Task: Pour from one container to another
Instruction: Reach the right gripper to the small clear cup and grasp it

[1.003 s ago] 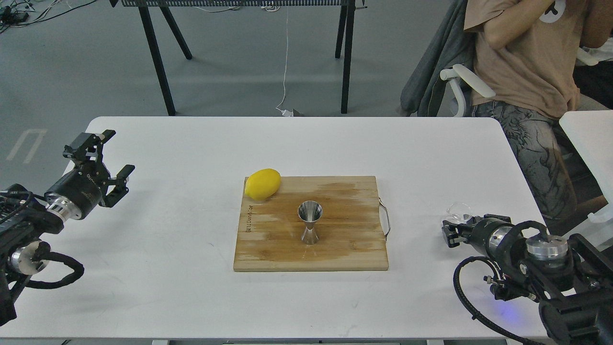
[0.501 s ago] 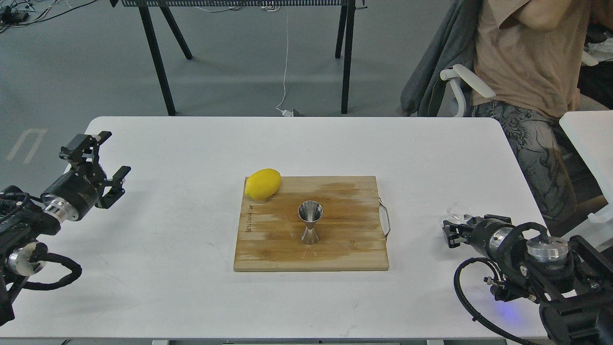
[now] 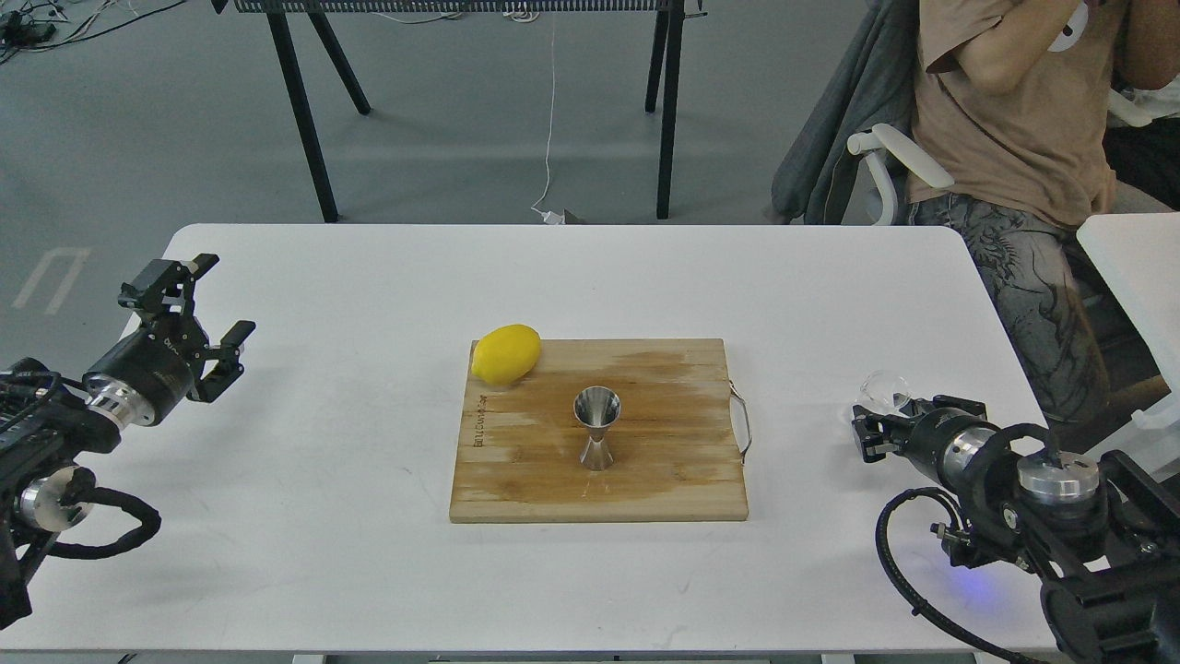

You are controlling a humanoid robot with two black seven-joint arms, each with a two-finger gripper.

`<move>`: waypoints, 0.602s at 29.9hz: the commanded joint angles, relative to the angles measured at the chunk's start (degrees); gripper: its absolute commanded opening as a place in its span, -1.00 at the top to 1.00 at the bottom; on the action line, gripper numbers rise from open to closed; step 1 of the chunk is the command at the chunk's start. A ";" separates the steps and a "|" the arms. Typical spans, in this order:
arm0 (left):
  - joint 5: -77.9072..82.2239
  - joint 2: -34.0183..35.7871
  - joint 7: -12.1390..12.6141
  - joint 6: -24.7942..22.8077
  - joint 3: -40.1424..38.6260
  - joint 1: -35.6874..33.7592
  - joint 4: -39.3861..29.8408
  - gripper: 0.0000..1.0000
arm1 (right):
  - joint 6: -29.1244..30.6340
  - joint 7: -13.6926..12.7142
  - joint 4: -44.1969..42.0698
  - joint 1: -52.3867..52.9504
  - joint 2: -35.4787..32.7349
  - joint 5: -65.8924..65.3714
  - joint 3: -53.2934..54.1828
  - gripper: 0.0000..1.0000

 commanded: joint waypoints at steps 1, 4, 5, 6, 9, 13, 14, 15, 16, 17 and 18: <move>0.00 0.00 0.00 0.00 0.00 0.00 0.00 -0.97 | 3.31 0.57 3.86 -1.14 -0.07 -0.59 -0.11 0.18; 0.00 0.00 0.00 0.00 0.00 0.00 0.00 -0.97 | 6.74 0.92 8.78 -2.02 -0.07 -4.10 -0.02 0.19; 0.00 0.00 0.00 0.00 0.00 0.00 0.00 -0.97 | 7.89 0.92 10.28 -2.11 -0.07 -5.59 -0.02 0.19; 0.00 0.00 0.00 0.00 0.00 0.00 0.00 -0.97 | 9.38 0.92 11.95 -2.19 -0.07 -7.35 -0.19 0.20; 0.00 0.00 0.00 0.00 0.00 0.00 0.00 -0.97 | 13.07 0.92 15.91 -2.28 0.46 -13.93 -0.37 0.21; 0.00 0.00 0.00 0.00 0.00 0.00 0.00 -0.97 | 14.14 0.57 19.69 -1.76 0.72 -22.99 -0.89 0.21; 0.00 0.00 0.00 0.00 0.00 0.00 0.00 -0.97 | 14.22 0.57 20.05 -1.49 0.90 -24.92 -1.33 0.21; 0.00 0.00 0.00 0.00 0.00 0.00 0.00 -0.97 | 14.49 0.57 20.31 -1.23 1.42 -26.77 -2.03 0.21; 0.00 0.00 0.00 0.00 -0.09 0.00 0.00 -0.97 | 15.01 0.57 20.31 -0.79 1.86 -28.35 -2.74 0.21; 0.00 0.00 0.00 0.00 -0.09 0.00 0.00 -0.97 | 15.62 0.66 20.31 -0.01 2.13 -30.02 -3.70 0.22; 0.00 0.00 0.00 0.00 -0.09 0.00 0.00 -0.97 | 16.07 0.83 20.31 0.70 2.22 -31.52 -4.84 0.22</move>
